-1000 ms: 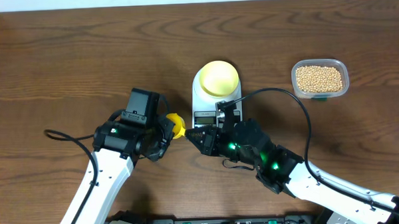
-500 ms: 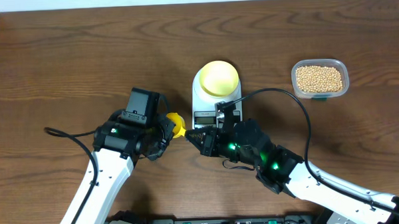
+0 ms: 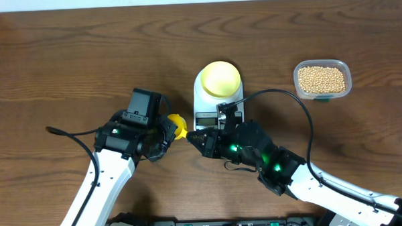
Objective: Scoop item into bowl and weigh 50g on scale
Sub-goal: 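Grasp the scoop handle with the right gripper, release the left gripper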
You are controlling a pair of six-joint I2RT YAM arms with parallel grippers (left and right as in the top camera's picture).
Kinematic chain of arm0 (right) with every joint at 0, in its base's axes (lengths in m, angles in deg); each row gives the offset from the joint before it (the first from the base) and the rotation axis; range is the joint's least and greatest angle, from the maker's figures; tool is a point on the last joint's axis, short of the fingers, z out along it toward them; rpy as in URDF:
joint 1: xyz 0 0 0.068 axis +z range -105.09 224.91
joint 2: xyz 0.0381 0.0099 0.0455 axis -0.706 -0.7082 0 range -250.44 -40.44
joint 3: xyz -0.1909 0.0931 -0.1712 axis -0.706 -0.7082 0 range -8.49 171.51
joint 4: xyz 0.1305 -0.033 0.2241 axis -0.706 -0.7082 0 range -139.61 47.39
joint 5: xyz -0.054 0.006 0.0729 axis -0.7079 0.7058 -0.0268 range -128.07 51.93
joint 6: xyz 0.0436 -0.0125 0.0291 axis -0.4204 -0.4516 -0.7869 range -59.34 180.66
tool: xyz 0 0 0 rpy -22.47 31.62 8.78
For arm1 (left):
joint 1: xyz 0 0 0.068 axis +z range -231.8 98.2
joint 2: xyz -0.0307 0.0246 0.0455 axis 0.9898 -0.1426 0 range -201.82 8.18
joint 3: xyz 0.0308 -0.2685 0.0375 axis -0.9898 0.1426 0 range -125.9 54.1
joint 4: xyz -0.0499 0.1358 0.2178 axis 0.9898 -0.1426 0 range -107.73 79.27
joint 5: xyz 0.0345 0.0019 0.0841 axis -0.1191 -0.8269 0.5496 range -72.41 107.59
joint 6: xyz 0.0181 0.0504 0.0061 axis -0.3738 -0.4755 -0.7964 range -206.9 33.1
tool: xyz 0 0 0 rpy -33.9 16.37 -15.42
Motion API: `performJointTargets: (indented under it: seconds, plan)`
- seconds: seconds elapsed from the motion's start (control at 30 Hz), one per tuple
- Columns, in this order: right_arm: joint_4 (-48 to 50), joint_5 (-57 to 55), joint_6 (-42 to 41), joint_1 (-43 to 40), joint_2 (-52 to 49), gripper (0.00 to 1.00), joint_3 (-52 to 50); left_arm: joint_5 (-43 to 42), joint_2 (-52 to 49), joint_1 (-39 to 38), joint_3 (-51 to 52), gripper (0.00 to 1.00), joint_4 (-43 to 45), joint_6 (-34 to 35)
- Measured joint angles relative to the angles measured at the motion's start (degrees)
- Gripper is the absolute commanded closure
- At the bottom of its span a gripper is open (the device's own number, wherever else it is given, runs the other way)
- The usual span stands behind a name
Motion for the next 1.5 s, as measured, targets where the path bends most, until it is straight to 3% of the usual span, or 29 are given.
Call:
performJointTargets:
  seconds: [0.17,0.3,0.53,1.0,1.33,1.37,1.4,1.47,1.5]
  plan:
    - [0.04,0.04,0.0,0.0,0.0,0.99,0.0,0.0,0.0,0.0,0.0,0.93,-0.04,-0.13]
    - [0.02,0.04,0.07,0.0,0.0,0.9,0.0,0.0,0.0,0.0,0.0,0.93,-0.07,-0.15]
    - [0.02,0.04,-0.13,0.0,0.0,0.88,0.0,0.02,0.0,0.0,0.0,0.93,-0.17,-0.17]
    - [0.04,0.02,-0.13,0.0,0.0,0.99,0.0,0.02,0.0,0.0,0.0,0.93,-0.42,-0.17]
    - [-0.46,0.0,-0.17,0.02,0.0,0.99,0.0,0.17,0.0,0.0,0.0,0.92,-0.63,-0.17]
    - [-0.96,-0.04,-0.17,0.0,0.0,0.99,0.0,0.2,0.0,0.0,0.0,0.83,-0.7,-0.17]
    - [-1.27,-0.07,-0.17,0.0,0.0,0.99,0.0,0.17,0.0,0.0,0.0,0.66,-0.85,-0.17]
    - [-1.77,-0.17,0.22,0.0,0.0,0.99,0.02,0.2,-0.04,0.0,0.0,0.54,-0.96,-0.52]
    - [-2.16,-0.24,0.96,0.0,-0.02,0.99,0.02,0.2,-0.07,0.0,0.0,0.41,-0.9,-0.61]
